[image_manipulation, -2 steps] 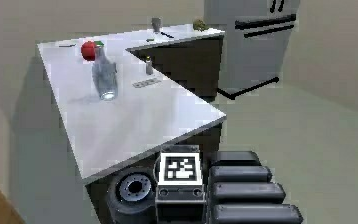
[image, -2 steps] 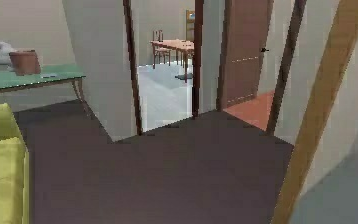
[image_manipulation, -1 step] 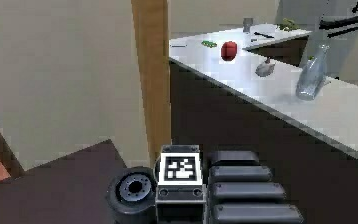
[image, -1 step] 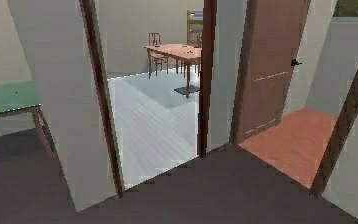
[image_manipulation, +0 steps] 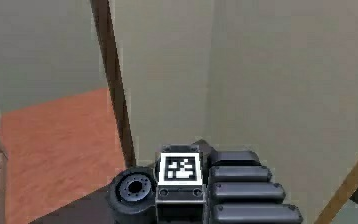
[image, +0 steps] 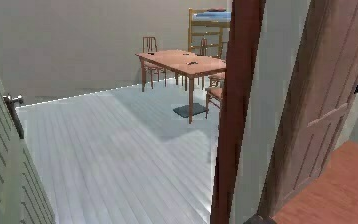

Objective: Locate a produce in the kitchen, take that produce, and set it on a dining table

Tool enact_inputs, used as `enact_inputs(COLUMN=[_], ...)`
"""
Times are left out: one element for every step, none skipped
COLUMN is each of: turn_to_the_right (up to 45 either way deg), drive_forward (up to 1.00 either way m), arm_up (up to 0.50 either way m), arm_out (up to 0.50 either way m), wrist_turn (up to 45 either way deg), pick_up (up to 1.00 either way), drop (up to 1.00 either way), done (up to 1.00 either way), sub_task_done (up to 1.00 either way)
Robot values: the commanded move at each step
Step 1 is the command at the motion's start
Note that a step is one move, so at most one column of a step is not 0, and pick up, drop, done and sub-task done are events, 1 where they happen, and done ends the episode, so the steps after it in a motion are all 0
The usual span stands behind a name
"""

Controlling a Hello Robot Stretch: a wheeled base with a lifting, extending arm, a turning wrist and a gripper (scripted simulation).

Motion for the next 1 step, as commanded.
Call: enact_inputs(turn_to_the_right=[0.0], drive_forward=[0.35], arm_up=[0.0], arm_out=[0.0], wrist_turn=[0.0], pick_up=[0.0], drop=[0.0], done=[0.0], sub_task_done=[0.0])
